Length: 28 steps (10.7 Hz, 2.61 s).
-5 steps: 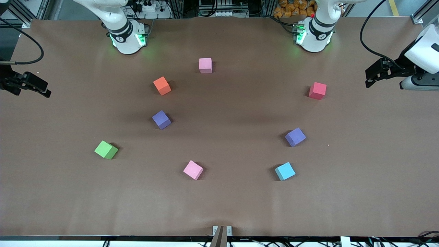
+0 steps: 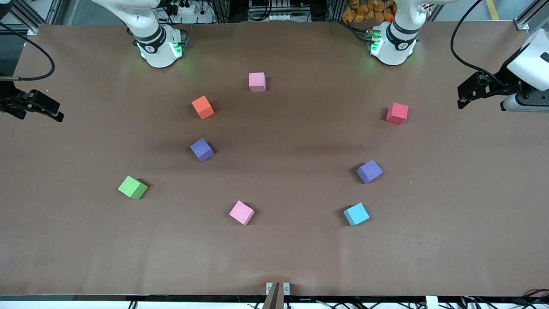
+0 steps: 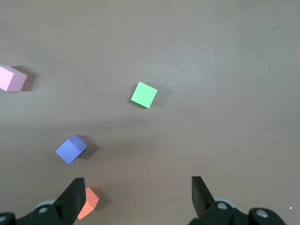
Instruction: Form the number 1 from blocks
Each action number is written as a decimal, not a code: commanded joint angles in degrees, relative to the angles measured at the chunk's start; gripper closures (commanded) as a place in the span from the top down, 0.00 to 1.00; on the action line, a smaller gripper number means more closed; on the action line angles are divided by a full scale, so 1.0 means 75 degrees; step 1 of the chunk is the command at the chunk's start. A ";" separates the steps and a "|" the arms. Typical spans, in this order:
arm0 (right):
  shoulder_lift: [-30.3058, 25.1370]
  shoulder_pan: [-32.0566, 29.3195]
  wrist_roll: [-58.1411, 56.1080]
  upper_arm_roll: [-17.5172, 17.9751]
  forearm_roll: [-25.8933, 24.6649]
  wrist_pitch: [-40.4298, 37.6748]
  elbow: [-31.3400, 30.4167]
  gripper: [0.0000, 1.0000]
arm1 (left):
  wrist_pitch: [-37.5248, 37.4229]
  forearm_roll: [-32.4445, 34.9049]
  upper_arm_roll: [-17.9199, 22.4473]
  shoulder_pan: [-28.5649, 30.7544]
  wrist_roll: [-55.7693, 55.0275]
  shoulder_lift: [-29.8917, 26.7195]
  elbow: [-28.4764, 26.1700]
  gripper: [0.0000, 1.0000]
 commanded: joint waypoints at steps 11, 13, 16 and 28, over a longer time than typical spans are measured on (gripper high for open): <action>0.0413 0.0621 -0.0090 0.0072 -0.0041 0.0193 -0.0182 1.00 | -0.0105 -0.0282 -0.0012 0.0074 -0.0019 0.0680 -0.0080 1.00; 0.0742 0.0985 -0.0090 0.0072 -0.0041 0.0659 -0.0380 1.00 | 0.0187 -0.0527 -0.0024 -0.0031 -0.0370 0.1335 -0.0103 1.00; 0.1468 0.1455 -0.0415 0.0107 0.0121 0.1259 -0.0510 1.00 | 0.0700 -0.0586 -0.0071 -0.0348 -0.0933 0.2030 -0.0534 1.00; 0.2161 0.3143 -0.1683 0.0095 0.1014 0.6369 -0.4435 1.00 | 0.4147 -0.0457 -0.0118 -0.1039 -0.5009 0.3482 -0.2389 1.00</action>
